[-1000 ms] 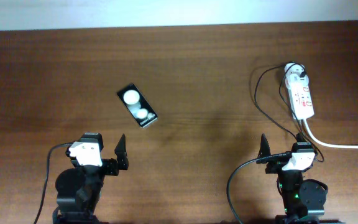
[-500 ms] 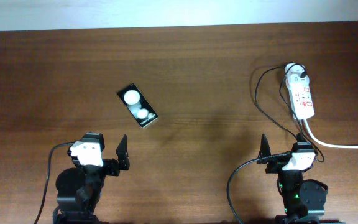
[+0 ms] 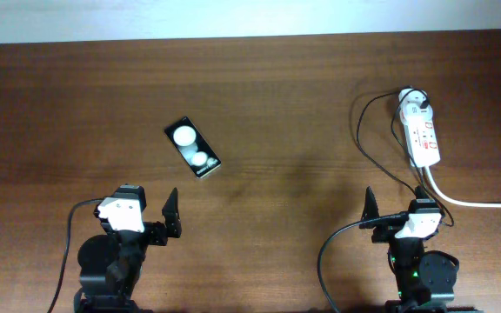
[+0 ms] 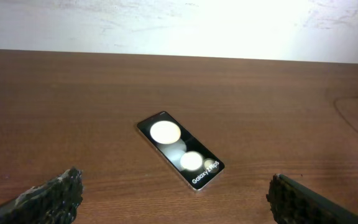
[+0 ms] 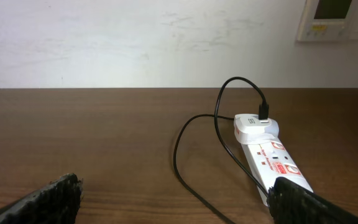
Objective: Plug charger to phone and switch on socket
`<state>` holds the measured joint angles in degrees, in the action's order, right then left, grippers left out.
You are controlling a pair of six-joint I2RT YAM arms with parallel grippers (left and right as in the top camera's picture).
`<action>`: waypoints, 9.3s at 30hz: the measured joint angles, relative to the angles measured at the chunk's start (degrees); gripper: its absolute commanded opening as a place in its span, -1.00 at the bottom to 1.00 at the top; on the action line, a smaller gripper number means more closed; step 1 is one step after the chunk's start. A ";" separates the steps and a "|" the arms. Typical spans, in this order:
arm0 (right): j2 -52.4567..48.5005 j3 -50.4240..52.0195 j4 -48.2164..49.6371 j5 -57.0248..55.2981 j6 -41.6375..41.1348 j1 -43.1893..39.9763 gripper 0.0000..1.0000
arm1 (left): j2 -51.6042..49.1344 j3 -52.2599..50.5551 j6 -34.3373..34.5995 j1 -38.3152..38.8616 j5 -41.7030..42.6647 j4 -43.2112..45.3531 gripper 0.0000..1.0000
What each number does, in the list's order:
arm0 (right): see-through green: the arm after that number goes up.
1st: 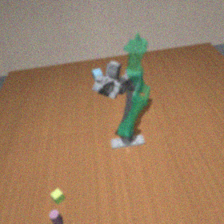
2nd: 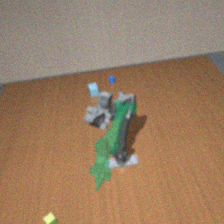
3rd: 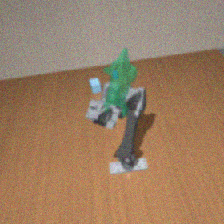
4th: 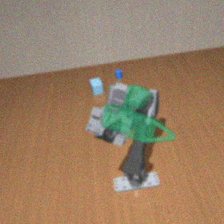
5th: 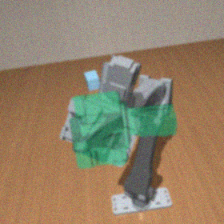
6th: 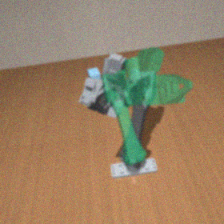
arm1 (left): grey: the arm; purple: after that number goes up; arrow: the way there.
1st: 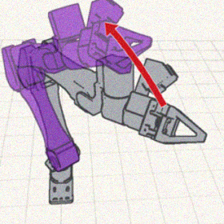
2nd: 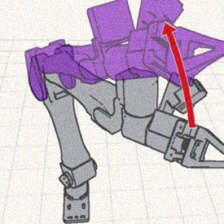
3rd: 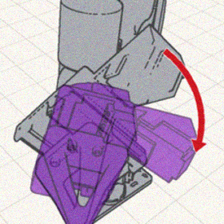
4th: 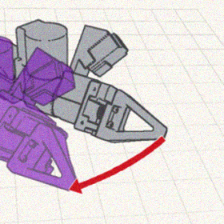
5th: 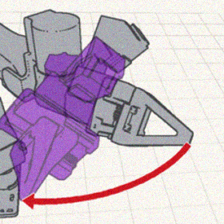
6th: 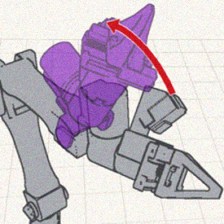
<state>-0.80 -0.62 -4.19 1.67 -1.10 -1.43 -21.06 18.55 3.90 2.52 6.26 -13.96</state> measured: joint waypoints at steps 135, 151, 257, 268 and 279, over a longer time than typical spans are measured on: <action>0.00 0.00 -0.02 -0.15 0.02 0.02 0.97 | -101.61 68.28 25.66 12.13 -10.64 -30.40 0.82; 0.00 0.00 0.00 -0.17 0.02 0.02 0.98 | -101.81 69.46 26.21 11.78 -9.81 -33.99 0.36; -83.54 -44.63 29.94 -13.75 -31.21 43.54 0.36 | -89.81 73.20 42.69 6.45 50.73 -31.78 0.26; -85.74 -44.81 32.52 -15.17 -31.28 43.54 0.19 | -89.81 73.20 42.69 6.45 50.73 -31.80 0.25; -85.74 -44.83 32.59 -15.39 -31.28 43.54 -0.28 | -89.81 73.20 42.69 6.45 50.75 -31.82 0.27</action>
<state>-86.54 -45.45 28.40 -13.72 -32.38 42.11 -110.87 91.74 46.59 8.97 57.01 -45.78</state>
